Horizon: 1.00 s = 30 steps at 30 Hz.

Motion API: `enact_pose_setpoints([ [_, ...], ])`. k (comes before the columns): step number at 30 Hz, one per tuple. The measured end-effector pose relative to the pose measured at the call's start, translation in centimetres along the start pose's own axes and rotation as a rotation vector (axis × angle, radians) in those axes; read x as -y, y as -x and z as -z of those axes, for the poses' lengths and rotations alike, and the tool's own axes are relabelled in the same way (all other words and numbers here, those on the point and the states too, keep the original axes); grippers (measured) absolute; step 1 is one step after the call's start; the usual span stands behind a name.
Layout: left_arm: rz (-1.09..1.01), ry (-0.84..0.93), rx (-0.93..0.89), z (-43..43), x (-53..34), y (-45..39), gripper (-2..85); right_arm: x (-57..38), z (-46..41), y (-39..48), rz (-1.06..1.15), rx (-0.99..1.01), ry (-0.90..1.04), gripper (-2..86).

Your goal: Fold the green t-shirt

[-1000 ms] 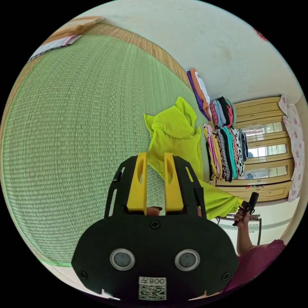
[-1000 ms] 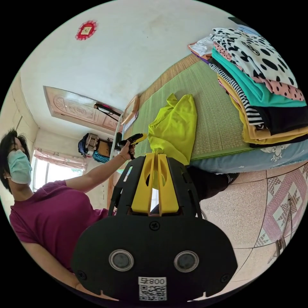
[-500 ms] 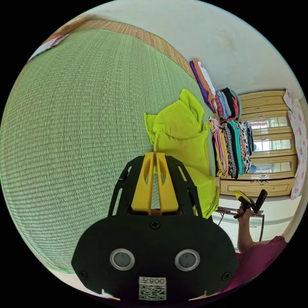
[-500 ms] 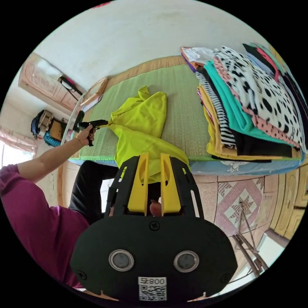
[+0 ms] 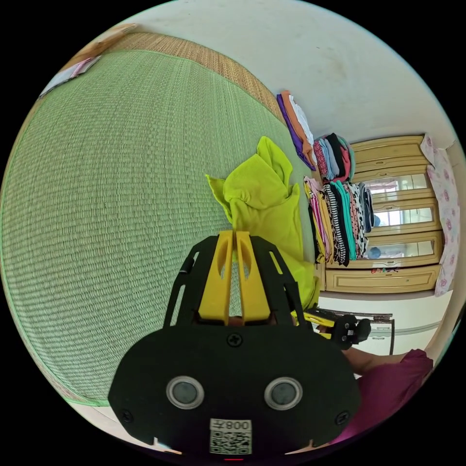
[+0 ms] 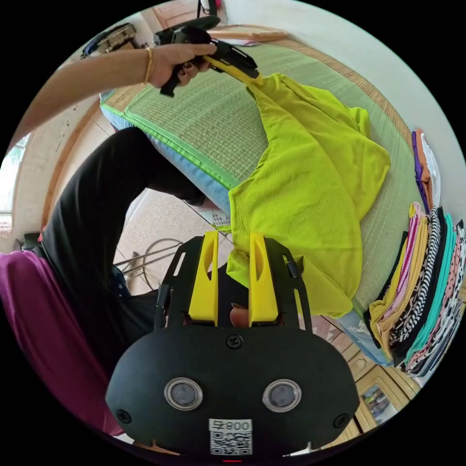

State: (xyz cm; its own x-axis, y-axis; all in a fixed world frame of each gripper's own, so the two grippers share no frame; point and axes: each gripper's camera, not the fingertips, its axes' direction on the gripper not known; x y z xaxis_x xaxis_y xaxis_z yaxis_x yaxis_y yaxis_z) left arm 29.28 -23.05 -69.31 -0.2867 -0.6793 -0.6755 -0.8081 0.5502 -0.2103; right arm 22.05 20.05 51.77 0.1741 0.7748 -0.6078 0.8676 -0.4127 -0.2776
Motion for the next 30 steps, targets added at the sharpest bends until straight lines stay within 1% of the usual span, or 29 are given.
enact_pose_setpoints([
  [4, 0.004, -0.005, -0.019, 0.9, 0.5, -1.0, 0.8, 0.7, 0.7, 0.6, -0.031, -0.101, 0.027, 2.0],
  [6, 0.015, -0.02, -0.052, 1.8, 0.5, -1.6, 0.7, 0.8, 1.4, 0.7, -0.035, -0.128, 0.031, 0.8],
  [10, 0.021, -0.045, -0.096, 3.7, 0.4, -2.6, 0.7, 0.3, 3.2, -0.4, -0.092, -0.075, 0.016, 0.0],
  [16, 0.012, -0.082, -0.155, 7.6, -0.2, -5.0, 0.7, -2.4, 6.7, -2.9, -0.172, -0.001, -0.053, 1.5],
  [21, 0.002, -0.082, -0.166, 10.1, -0.5, -7.2, 0.7, -4.7, 9.0, -4.2, -0.179, 0.073, -0.099, 8.4],
  [25, 0.02, -0.082, -0.177, 11.6, -0.6, -8.2, 0.7, -5.4, 9.8, -4.3, -0.15, 0.034, -0.081, 10.6],
  [30, 0.021, -0.081, -0.179, 14.6, -0.6, -10.1, 0.7, -6.7, 9.7, -5.9, -0.143, -0.007, -0.035, 8.1],
])
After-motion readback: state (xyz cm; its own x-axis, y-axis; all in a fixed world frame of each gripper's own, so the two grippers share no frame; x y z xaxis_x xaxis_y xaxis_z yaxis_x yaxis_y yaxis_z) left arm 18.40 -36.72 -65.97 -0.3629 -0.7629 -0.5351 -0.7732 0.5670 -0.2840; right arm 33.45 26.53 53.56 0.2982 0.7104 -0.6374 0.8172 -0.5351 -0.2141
